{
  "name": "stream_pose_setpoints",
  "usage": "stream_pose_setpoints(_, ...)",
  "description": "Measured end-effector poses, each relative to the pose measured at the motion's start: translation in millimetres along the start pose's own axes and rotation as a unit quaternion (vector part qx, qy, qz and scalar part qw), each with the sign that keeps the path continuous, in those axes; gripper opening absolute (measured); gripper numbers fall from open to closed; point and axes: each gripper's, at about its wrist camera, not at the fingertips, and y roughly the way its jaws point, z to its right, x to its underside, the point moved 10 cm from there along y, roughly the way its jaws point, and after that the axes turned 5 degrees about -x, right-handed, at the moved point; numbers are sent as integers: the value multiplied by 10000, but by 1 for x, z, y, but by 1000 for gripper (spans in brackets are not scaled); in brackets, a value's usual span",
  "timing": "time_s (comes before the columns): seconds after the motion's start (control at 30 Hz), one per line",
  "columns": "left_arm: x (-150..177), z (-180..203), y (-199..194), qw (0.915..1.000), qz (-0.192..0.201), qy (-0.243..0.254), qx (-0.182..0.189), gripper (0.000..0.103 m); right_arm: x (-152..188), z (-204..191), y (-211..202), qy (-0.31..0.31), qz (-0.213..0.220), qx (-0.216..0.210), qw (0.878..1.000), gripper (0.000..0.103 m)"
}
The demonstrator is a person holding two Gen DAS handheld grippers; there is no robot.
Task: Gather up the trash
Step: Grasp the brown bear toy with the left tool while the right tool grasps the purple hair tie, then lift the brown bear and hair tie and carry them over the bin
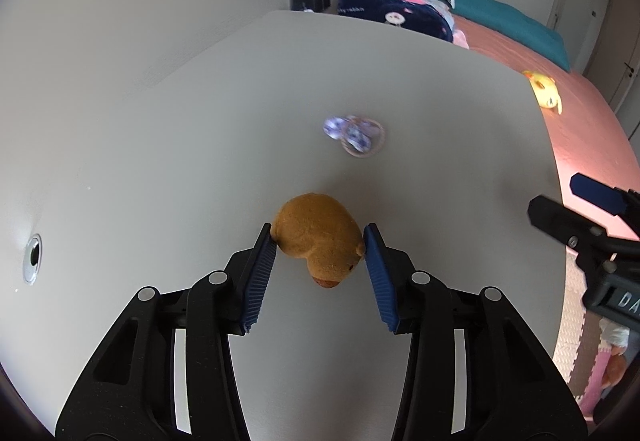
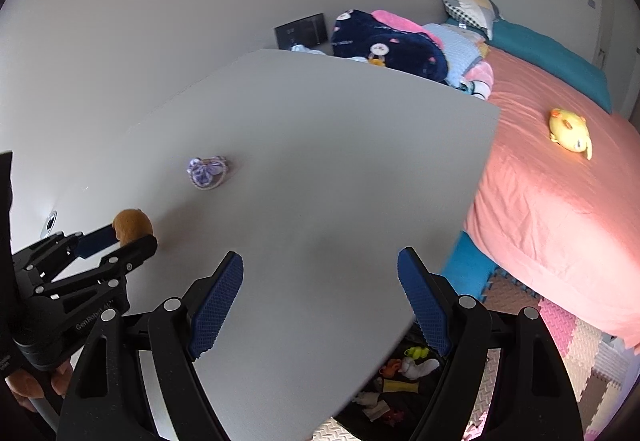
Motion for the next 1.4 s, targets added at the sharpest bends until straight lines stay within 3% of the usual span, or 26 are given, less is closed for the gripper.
stream_pose_setpoints(0.87, -1, -81, 14, 9974, -184, -569, -404, 45, -32, -83, 84, -484, -437, -405, 9971, 80)
stream_pose_setpoints(1.4, 3, -93, 19, 9961, -228, -745, -416, 45, -48, -97, 101, -878, -459, -388, 9943, 25)
